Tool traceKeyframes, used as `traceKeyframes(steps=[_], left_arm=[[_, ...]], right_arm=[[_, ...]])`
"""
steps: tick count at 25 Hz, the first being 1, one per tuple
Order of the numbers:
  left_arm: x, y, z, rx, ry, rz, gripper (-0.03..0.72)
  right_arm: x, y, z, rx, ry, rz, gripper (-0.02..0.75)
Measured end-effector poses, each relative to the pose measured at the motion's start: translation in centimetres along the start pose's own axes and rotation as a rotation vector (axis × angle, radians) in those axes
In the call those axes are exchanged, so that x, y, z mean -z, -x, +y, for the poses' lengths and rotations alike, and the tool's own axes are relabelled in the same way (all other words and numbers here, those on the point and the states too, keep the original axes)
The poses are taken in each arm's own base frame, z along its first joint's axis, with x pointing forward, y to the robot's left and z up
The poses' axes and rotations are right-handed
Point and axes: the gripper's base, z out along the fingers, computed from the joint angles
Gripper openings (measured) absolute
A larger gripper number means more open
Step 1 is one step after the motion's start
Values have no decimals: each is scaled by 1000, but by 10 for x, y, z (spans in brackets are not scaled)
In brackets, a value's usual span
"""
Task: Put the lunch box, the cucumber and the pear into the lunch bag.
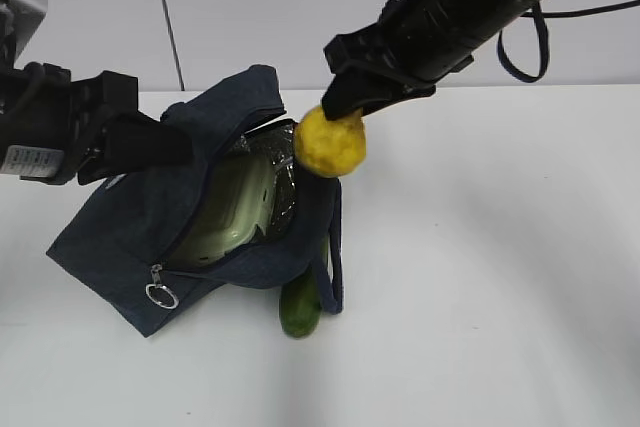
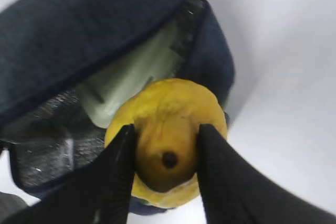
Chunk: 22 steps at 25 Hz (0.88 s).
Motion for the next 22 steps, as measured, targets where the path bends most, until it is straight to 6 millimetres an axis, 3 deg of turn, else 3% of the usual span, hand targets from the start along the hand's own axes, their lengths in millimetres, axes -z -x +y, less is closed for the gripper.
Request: traceKeyframes(steps=[4,12,16,22], left_arm=[[0,0,0,0,3,-3,1],[0,1,0,4,4,-8,1],[0,1,0,5,5,-9,1],[0,1,1,14,7,-14,1]], right_arm=[[-5,9,13,9,117,-103,286],[-64,6,6,-55,228,-131,285],[-82,8,4,-79,293,-193,288],[-90,10,3,-126,335,-234,431]])
